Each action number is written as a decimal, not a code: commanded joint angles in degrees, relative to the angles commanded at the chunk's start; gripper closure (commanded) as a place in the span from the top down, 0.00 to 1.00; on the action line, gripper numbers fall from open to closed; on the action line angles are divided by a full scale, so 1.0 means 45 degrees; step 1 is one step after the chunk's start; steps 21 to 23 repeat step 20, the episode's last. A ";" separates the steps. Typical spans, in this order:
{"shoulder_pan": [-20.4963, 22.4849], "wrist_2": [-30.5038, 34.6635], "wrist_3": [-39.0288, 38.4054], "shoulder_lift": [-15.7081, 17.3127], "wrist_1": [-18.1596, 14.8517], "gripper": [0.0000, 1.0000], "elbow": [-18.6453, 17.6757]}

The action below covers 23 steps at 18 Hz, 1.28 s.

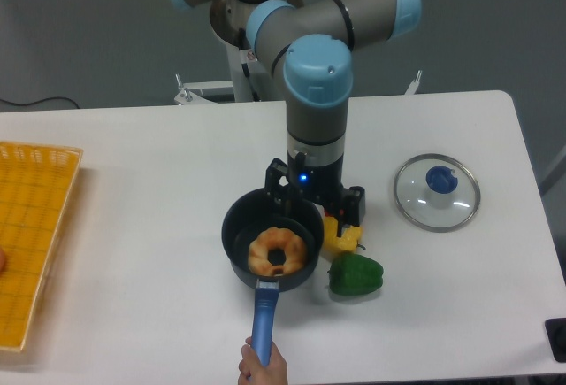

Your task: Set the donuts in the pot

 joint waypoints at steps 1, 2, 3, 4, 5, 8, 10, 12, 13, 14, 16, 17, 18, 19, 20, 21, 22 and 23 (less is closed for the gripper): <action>0.0156 0.0194 0.0780 0.0136 -0.0136 1.00 -0.0078; 0.0331 0.0505 0.1523 0.0234 -0.0408 1.00 -0.0214; 0.0488 0.0779 0.2033 0.0312 -0.0643 1.00 -0.0293; 0.0605 0.0917 0.2464 0.0313 -0.0742 1.00 -0.0448; 0.0858 0.0976 0.2971 0.0352 -0.0743 1.00 -0.0527; 0.1445 0.1074 0.4824 0.0352 -0.1461 1.00 -0.0470; 0.1641 0.1113 0.5960 0.0371 -0.2476 1.00 -0.0061; 0.1836 0.1075 0.6256 0.0391 -0.2851 1.00 0.0018; 0.1876 0.1094 0.6276 0.0372 -0.2968 1.00 0.0019; 0.1973 0.1094 0.6315 0.0371 -0.3105 1.00 -0.0001; 0.2130 0.1094 0.7053 0.0352 -0.3184 1.00 -0.0001; 0.2169 0.1113 0.7503 0.0352 -0.3204 1.00 -0.0020; 0.2363 0.1114 0.7739 0.0371 -0.3204 1.00 -0.0098; 0.2538 0.1094 0.7780 0.0371 -0.3223 1.00 -0.0137; 0.2579 0.1094 0.7800 0.0371 -0.3223 1.00 -0.0137; 0.2579 0.1094 0.7800 0.0371 -0.3223 1.00 -0.0137; 0.2579 0.1094 0.7800 0.0371 -0.3223 1.00 -0.0137; 0.2579 0.1094 0.7800 0.0371 -0.3223 1.00 -0.0137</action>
